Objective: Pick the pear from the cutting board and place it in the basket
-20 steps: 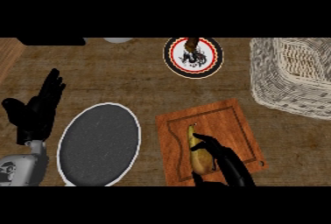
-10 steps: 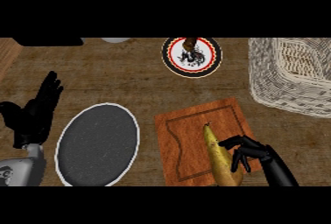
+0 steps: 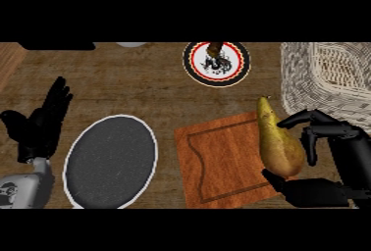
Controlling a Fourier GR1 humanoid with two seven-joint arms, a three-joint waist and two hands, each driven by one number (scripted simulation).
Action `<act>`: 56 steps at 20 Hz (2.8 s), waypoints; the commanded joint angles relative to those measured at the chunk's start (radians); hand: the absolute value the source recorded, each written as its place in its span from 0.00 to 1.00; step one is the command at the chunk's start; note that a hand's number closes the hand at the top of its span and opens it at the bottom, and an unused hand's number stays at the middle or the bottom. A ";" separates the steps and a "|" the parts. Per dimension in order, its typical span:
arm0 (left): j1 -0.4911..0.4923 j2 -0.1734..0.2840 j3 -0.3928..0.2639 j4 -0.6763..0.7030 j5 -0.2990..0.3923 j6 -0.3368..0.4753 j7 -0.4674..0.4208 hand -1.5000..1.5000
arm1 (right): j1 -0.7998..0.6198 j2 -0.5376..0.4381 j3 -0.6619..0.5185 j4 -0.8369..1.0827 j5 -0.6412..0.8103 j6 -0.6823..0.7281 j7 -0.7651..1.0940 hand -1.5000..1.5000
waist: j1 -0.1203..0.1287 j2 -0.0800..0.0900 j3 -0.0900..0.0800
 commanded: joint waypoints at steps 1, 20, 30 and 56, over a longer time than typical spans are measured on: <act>-0.025 0.007 0.006 -0.010 -0.006 -0.002 0.042 0.50 | -0.142 -0.005 -0.139 0.048 -0.050 -0.003 0.111 1.00 | 0.002 0.001 0.001; -0.073 0.006 0.054 0.066 -0.013 -0.044 0.008 0.50 | -0.614 -0.068 -0.196 0.731 0.191 0.064 -0.001 1.00 | 0.006 0.004 0.001; -0.028 -0.021 0.029 -0.002 -0.039 -0.044 0.013 0.50 | -0.744 -0.087 -0.267 1.155 0.263 0.042 -0.189 1.00 | 0.013 0.005 0.001; -0.036 -0.056 0.031 0.025 -0.057 -0.041 0.003 0.50 | -0.967 -0.277 -0.149 1.638 0.677 -0.238 -0.704 1.00 | 0.024 0.010 0.001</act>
